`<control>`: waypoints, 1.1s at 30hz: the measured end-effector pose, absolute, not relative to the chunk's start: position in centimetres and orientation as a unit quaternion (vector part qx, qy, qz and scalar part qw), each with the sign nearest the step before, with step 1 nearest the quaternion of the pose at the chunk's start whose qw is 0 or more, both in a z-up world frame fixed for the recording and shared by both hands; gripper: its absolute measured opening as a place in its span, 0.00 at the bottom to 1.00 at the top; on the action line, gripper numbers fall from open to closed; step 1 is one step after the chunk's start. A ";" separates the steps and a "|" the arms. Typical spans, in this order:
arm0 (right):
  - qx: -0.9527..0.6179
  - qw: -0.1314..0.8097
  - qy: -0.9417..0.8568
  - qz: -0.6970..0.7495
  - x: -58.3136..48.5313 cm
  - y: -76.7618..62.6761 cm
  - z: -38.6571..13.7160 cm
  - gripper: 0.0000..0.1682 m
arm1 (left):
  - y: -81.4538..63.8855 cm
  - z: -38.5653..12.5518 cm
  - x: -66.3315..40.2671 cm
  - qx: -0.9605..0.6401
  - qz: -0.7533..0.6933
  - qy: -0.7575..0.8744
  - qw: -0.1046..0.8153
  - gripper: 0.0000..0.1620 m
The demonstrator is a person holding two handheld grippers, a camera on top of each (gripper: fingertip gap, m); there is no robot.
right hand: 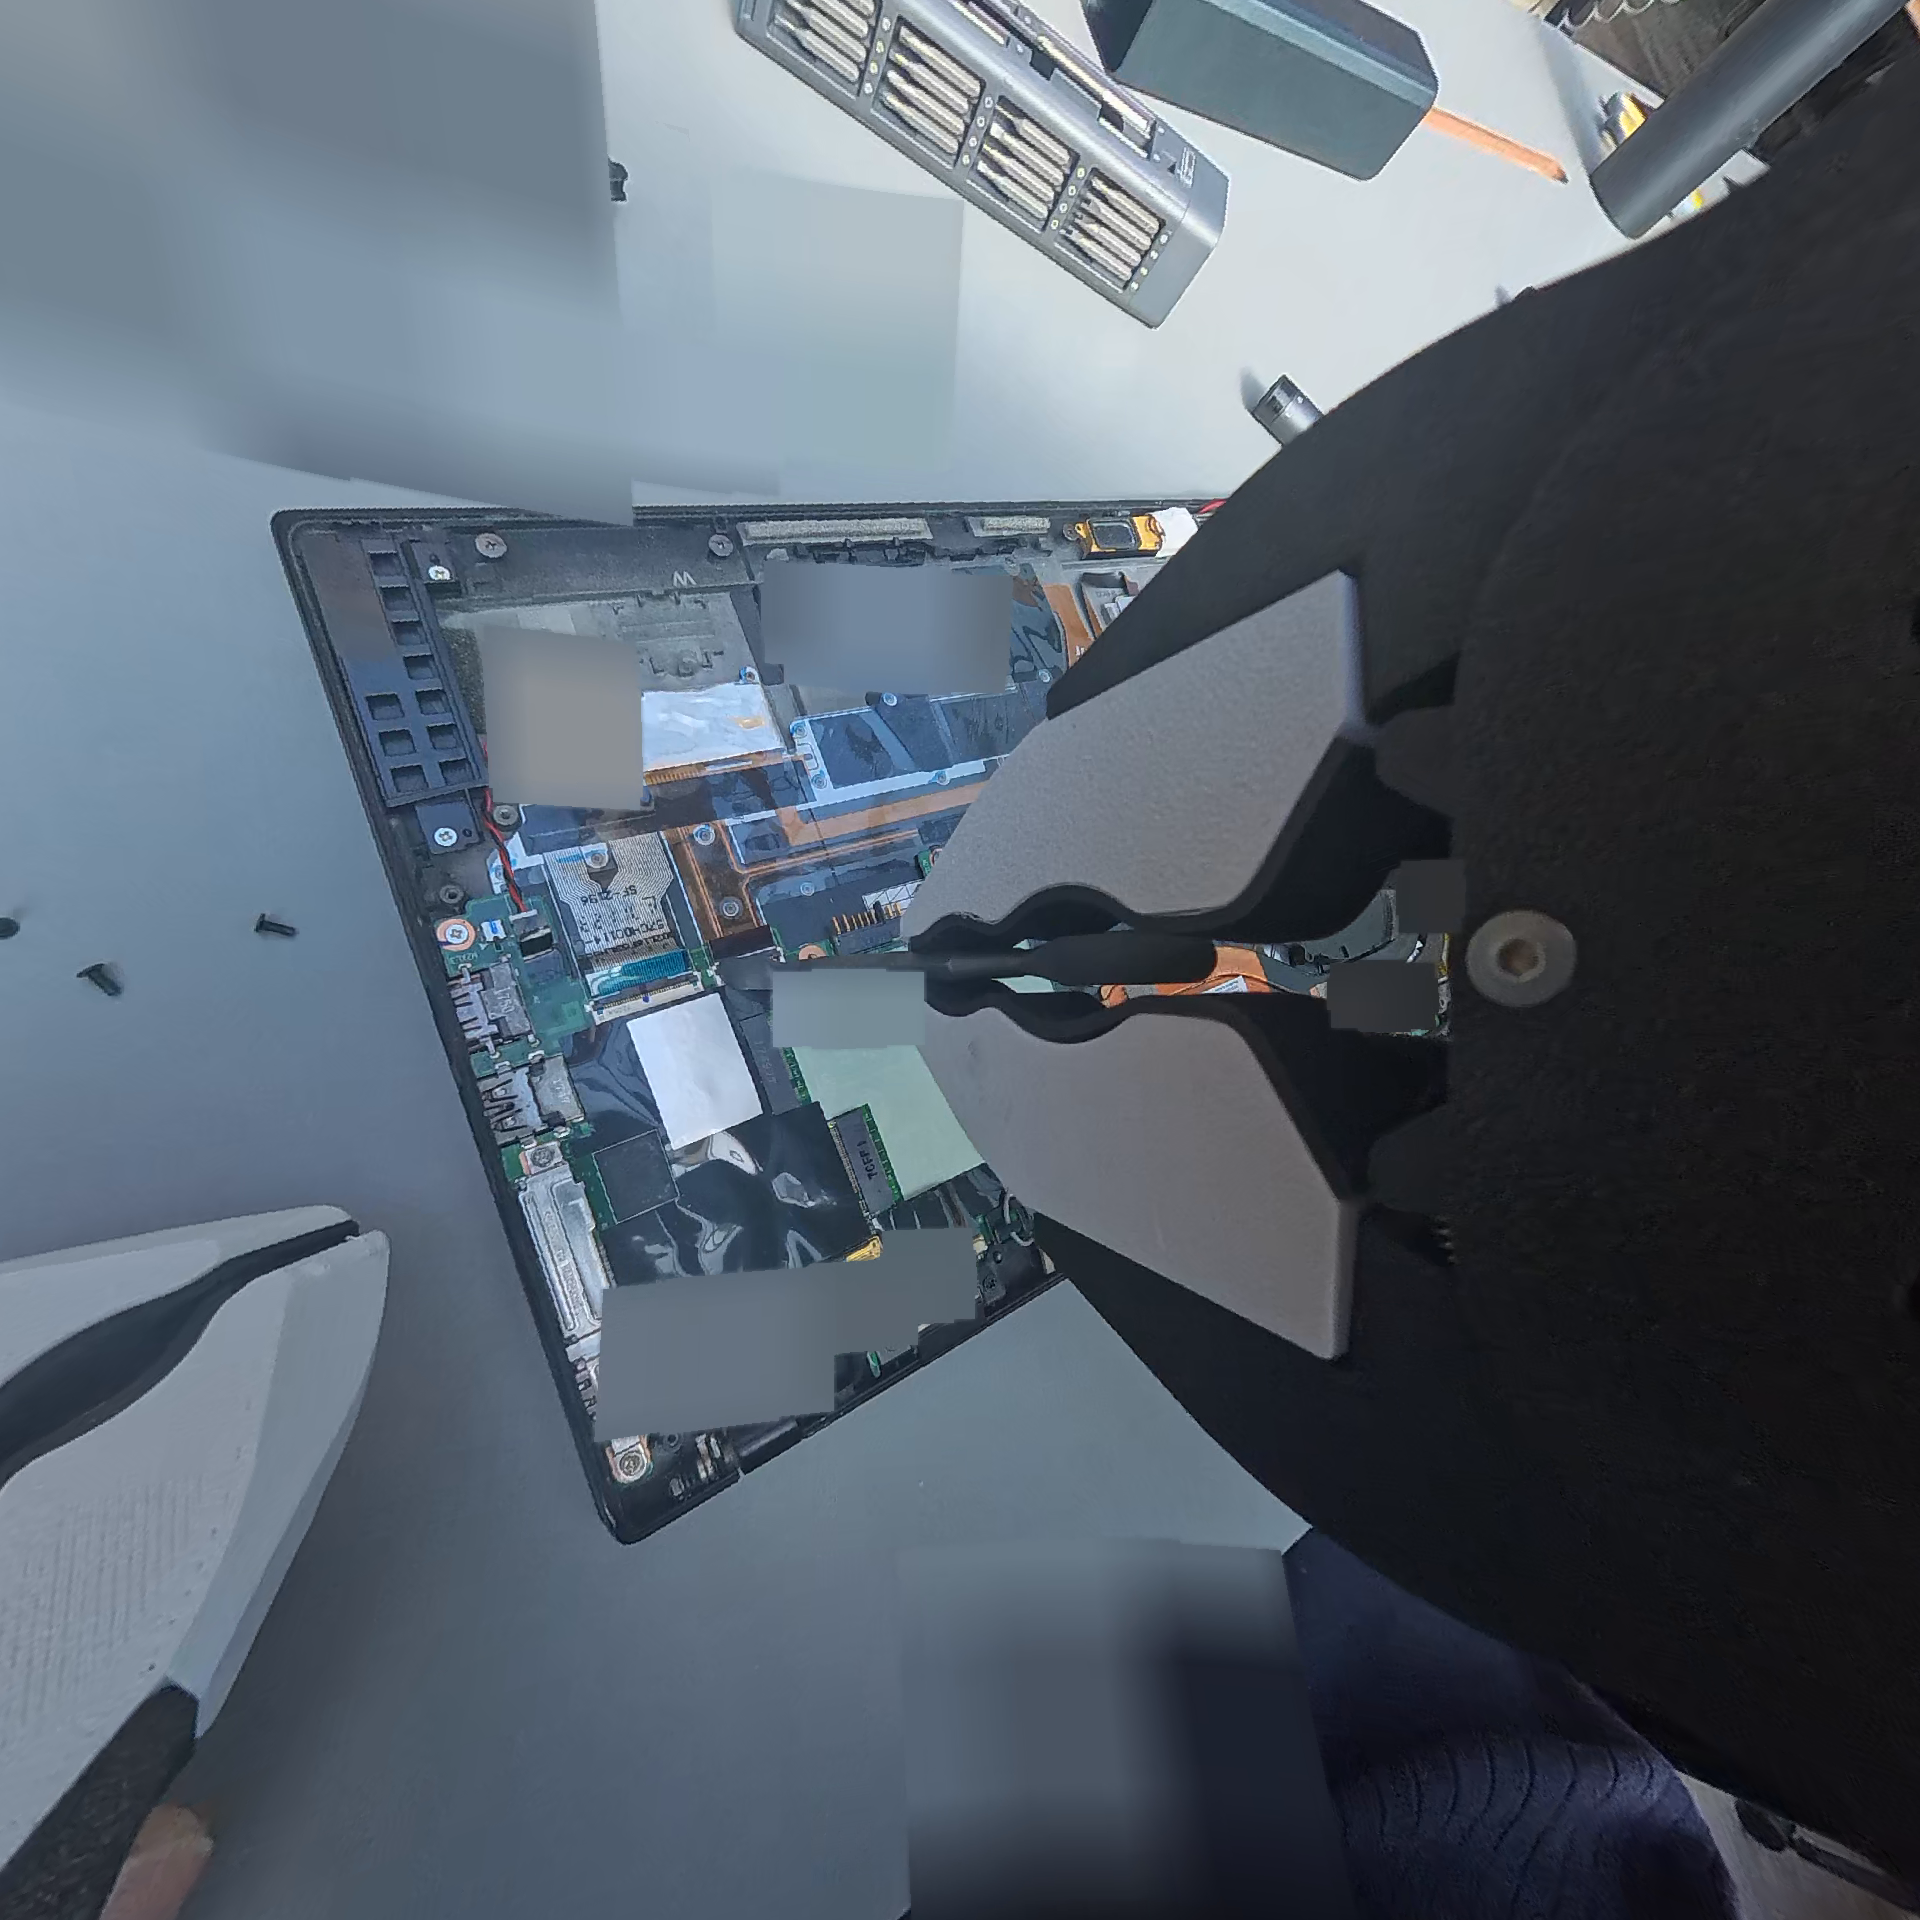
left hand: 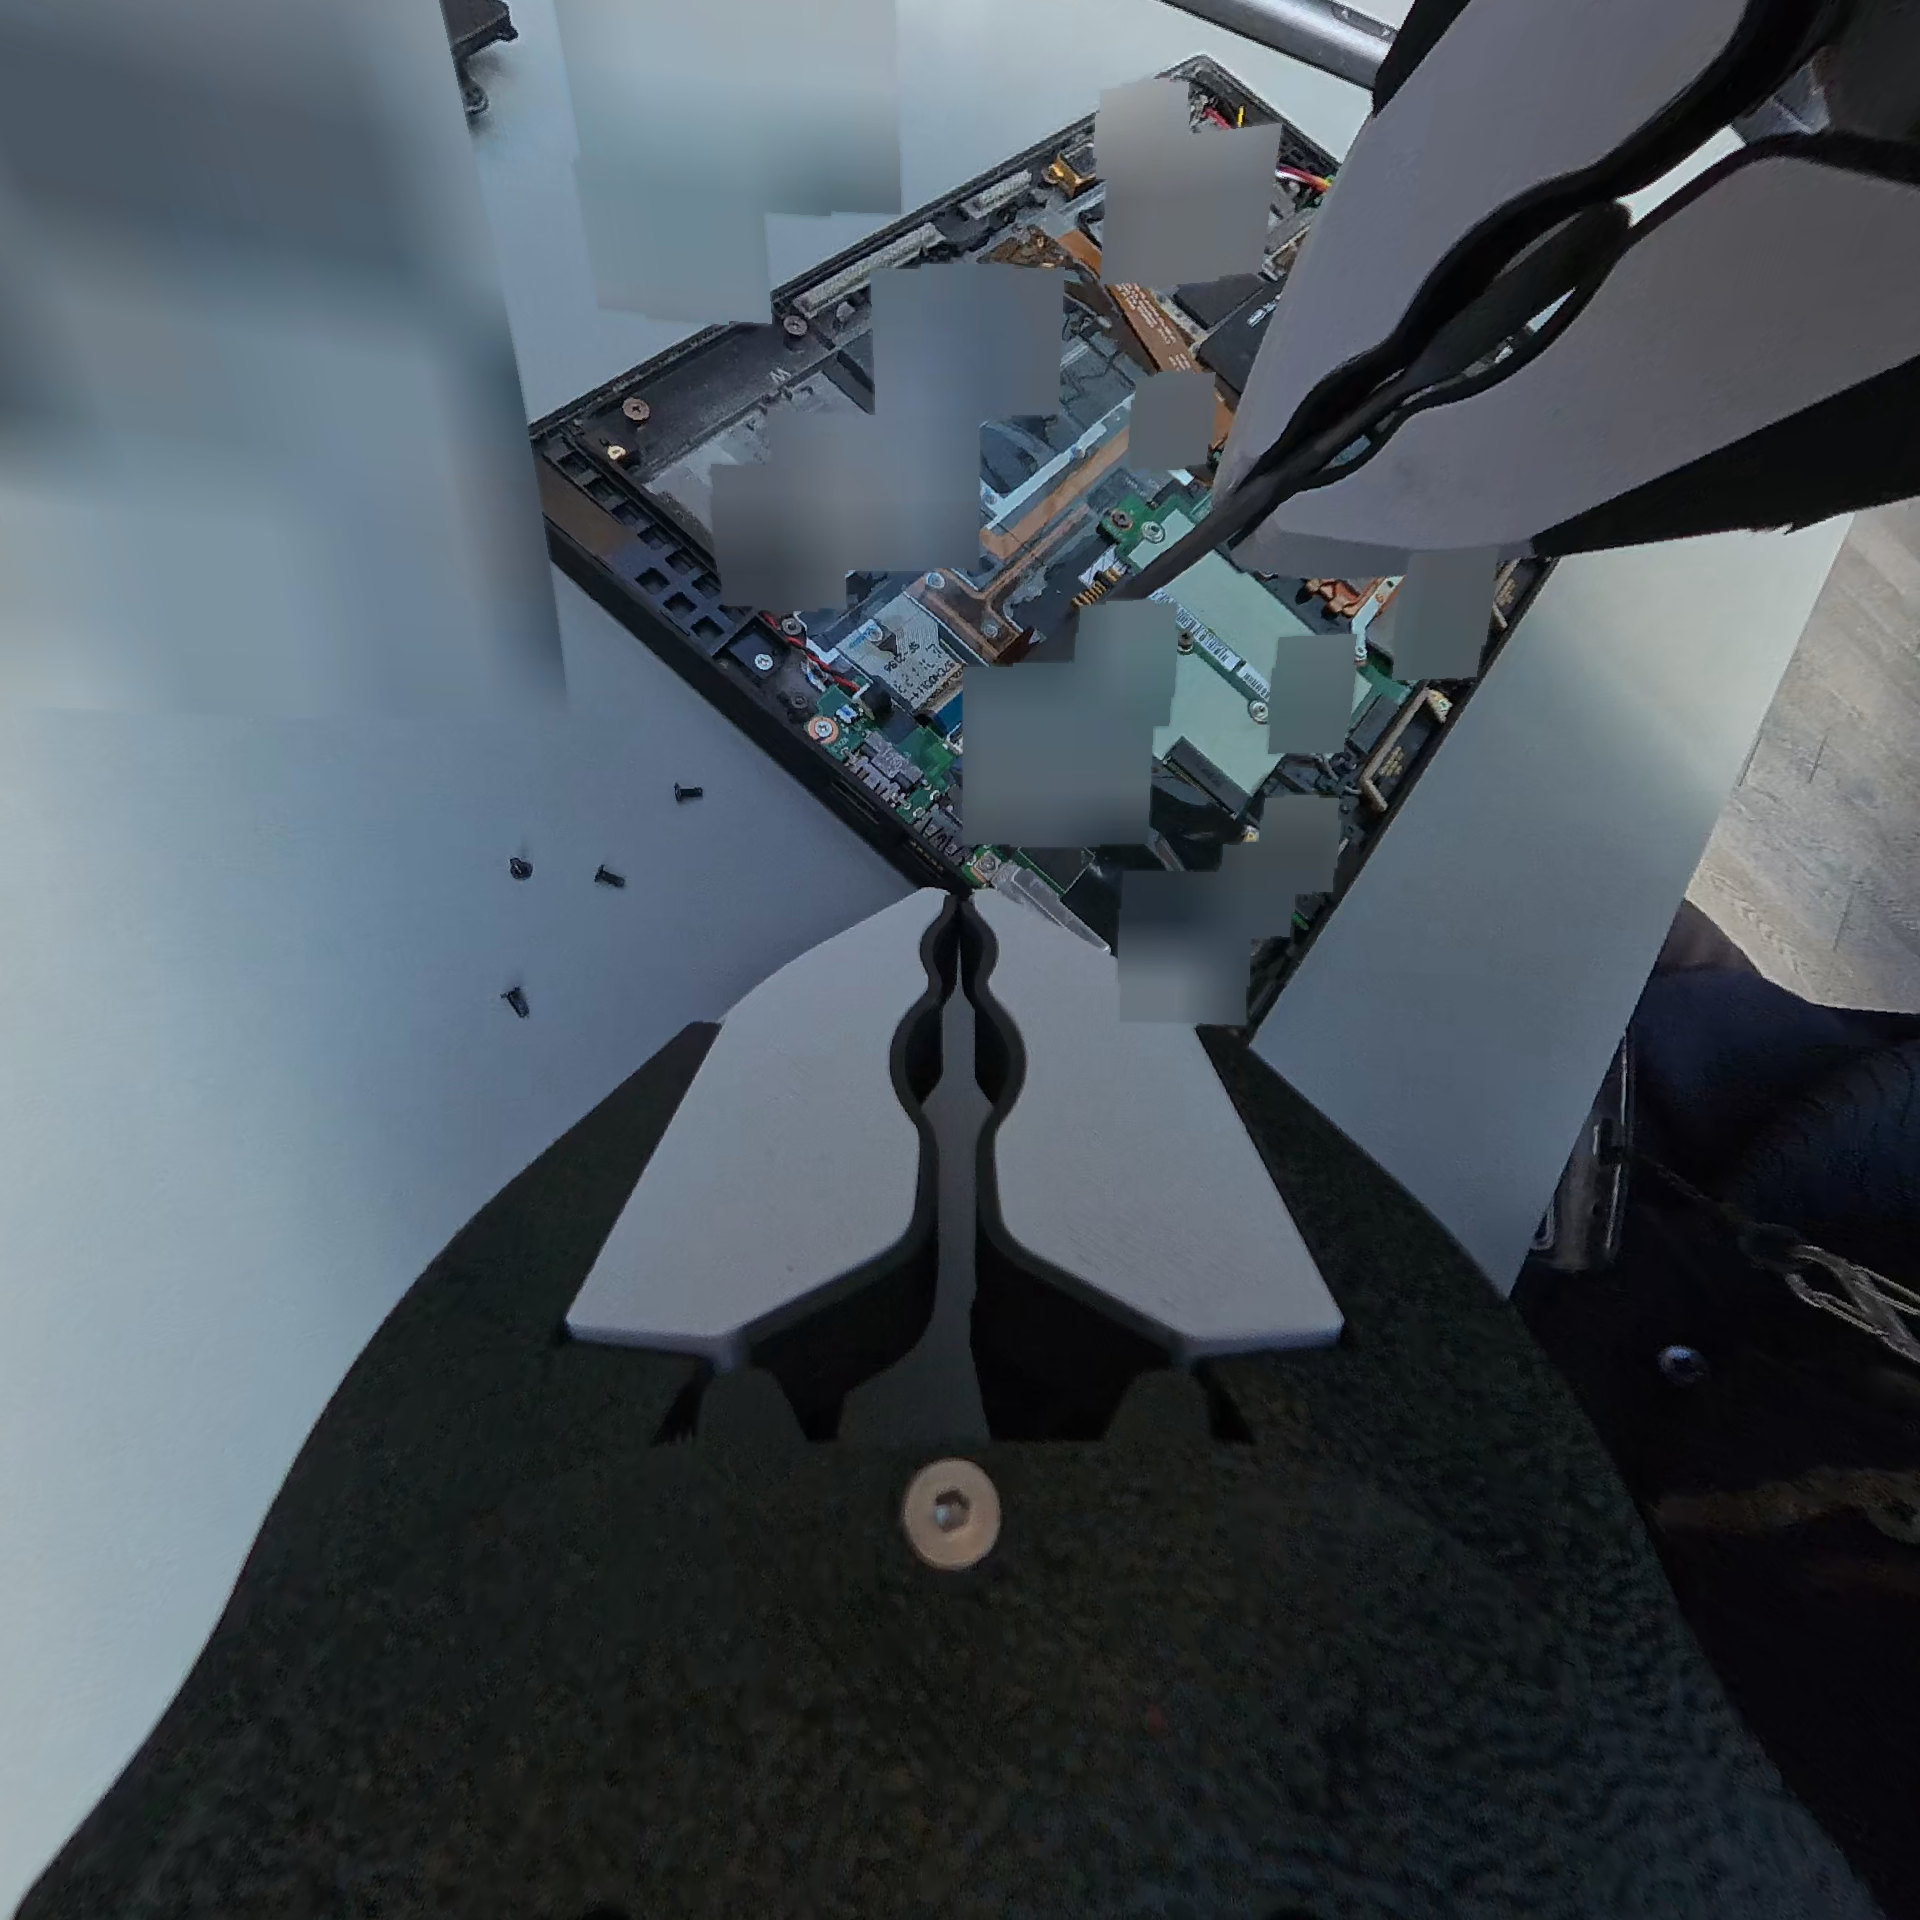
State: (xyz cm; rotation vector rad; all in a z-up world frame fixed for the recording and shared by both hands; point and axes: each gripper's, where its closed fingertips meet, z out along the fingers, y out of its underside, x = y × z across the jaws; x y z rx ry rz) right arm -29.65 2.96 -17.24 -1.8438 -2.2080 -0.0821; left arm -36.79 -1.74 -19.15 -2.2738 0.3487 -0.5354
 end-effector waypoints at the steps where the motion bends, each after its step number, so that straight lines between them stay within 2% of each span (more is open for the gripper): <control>1: -0.636 0.132 -0.760 -0.027 -29.6 3.0 -17.3 0.02 | -1.7 -19.1 -36.8 -0.890 -0.209 0.137 0.380 0.00; 12: -0.682 0.192 -0.705 0.041 -27.7 4.7 -14.5 0.02 | -1.4 -19.1 -37.4 -0.892 -0.197 0.127 0.386 0.00; 19: -0.704 0.178 -0.678 0.114 -25.9 4.1 -17.2 0.02 | -0.5 -19.5 -36.6 -0.895 -0.218 0.121 0.370 0.00; 33: -0.709 0.184 -0.632 0.255 -24.0 5.3 -18.1 0.02 | 0.5 -20.8 -35.8 -0.922 -0.201 0.088 0.319 0.00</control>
